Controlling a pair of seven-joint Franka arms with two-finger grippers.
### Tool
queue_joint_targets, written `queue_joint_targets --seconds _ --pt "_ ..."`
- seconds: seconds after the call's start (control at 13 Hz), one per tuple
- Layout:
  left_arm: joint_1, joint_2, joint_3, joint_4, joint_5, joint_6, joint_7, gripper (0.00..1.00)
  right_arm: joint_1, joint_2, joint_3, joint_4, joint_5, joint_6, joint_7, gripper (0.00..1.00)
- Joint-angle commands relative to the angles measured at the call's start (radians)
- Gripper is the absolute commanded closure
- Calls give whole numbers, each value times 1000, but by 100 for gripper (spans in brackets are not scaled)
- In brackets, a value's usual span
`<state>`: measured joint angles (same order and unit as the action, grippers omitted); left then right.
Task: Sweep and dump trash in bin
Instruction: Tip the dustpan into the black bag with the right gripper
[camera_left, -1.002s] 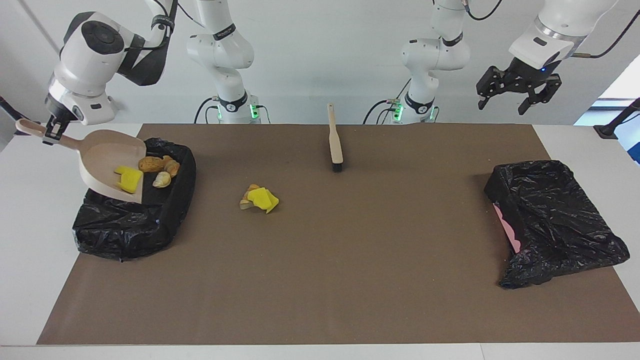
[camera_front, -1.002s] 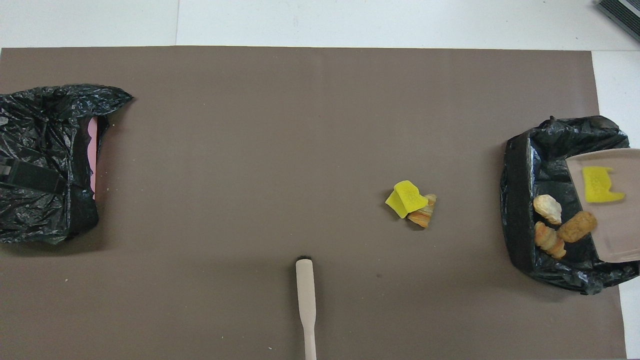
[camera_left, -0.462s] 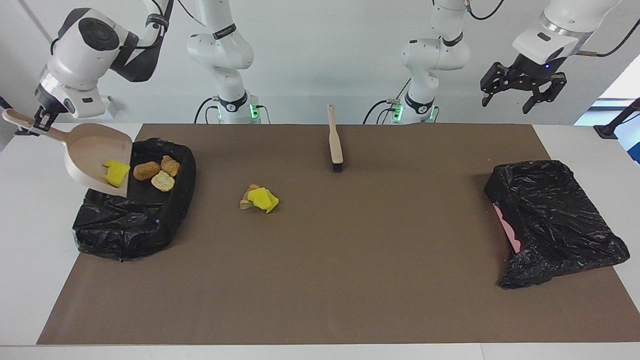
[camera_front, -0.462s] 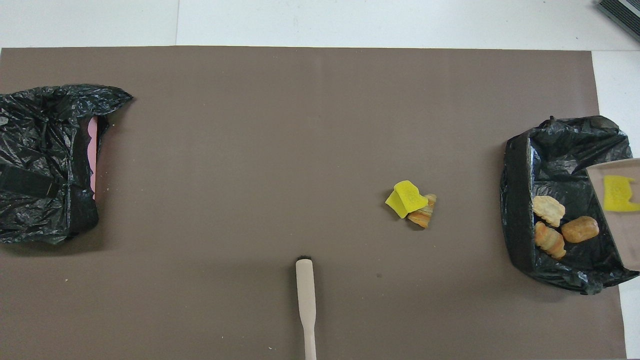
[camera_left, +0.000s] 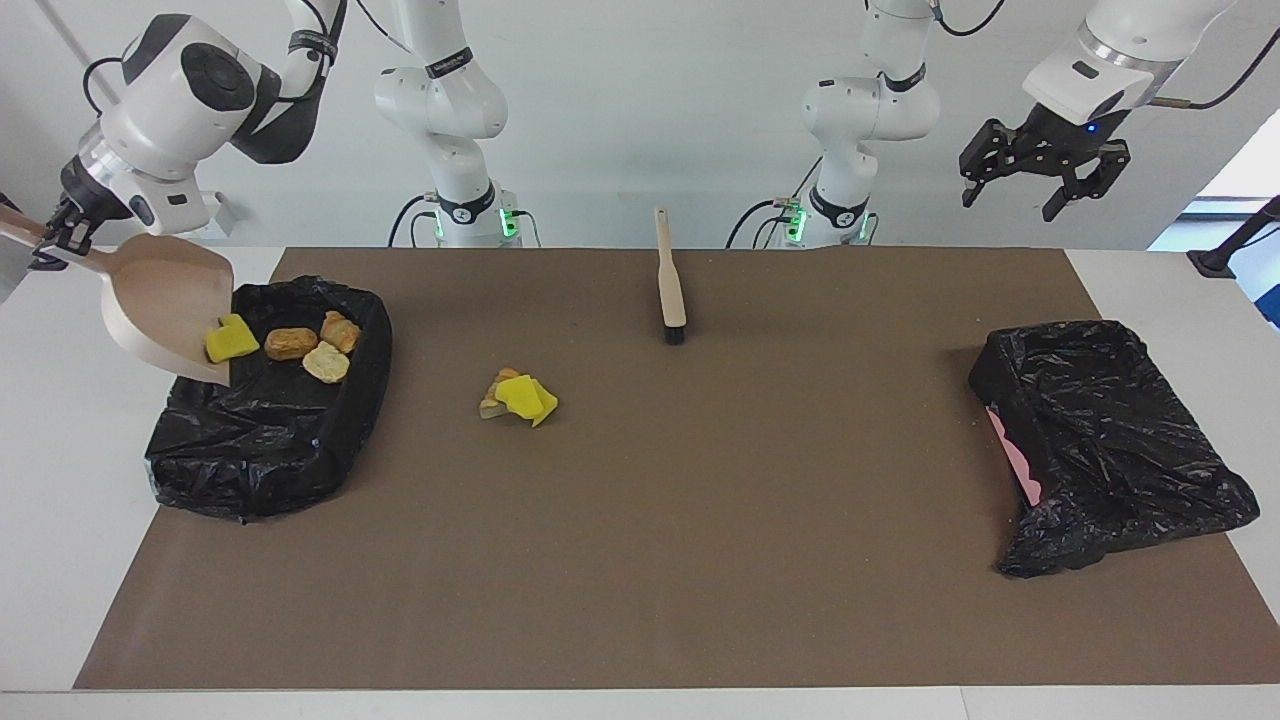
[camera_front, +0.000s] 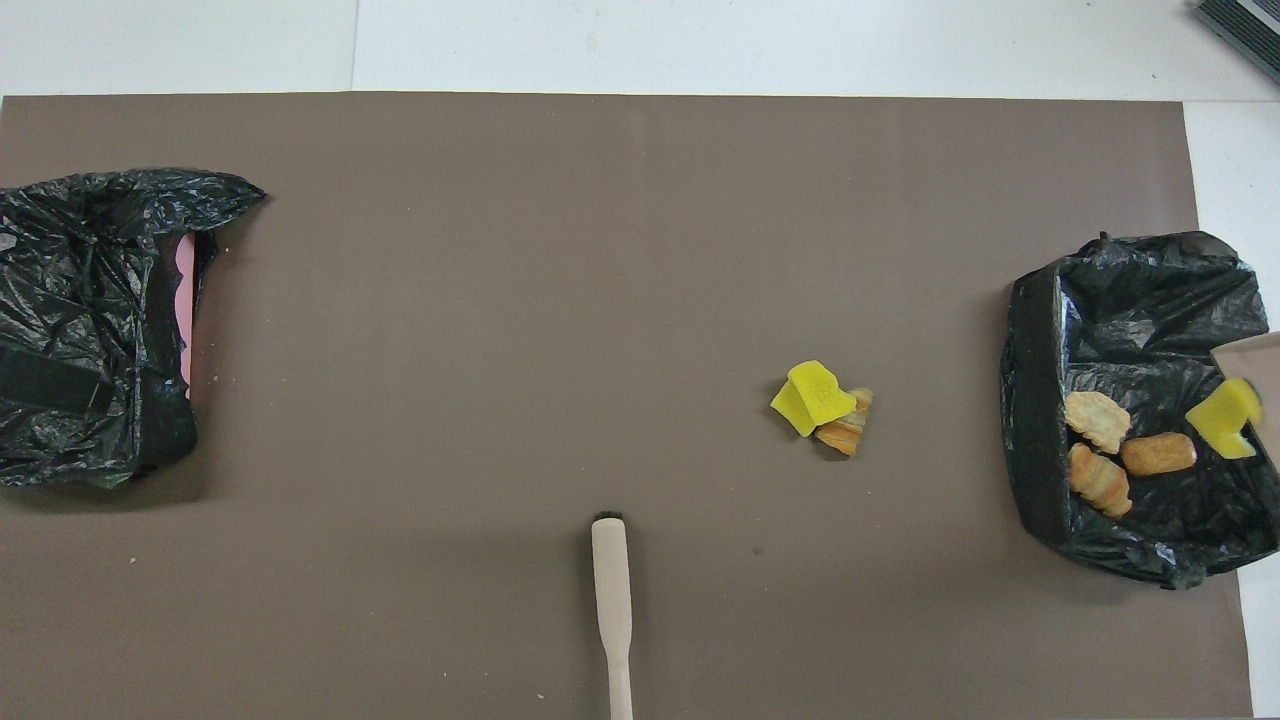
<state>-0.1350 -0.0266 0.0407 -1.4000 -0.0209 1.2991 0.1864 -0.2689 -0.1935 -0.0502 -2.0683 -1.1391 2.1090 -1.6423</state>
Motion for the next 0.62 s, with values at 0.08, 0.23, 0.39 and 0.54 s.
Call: queue_joint_targets --seconds 0.08,0.23,0.39,0.54 --pt "24 -26 -5 -28 12 2 -1 0 8 -34 4 -39 -83 -3 -21 100" --pt "31 -26 -7 -31 12 9 -25 0 26 -35 24 -36 -82 -67 16 100" --pt "32 -26 -7 -33 12 12 -31 0 89 -58 42 -10 -56 -177 51 100" --pt "38 -26 -7 -33 12 15 -31 0 149 -52 76 51 51 -295 97 100"
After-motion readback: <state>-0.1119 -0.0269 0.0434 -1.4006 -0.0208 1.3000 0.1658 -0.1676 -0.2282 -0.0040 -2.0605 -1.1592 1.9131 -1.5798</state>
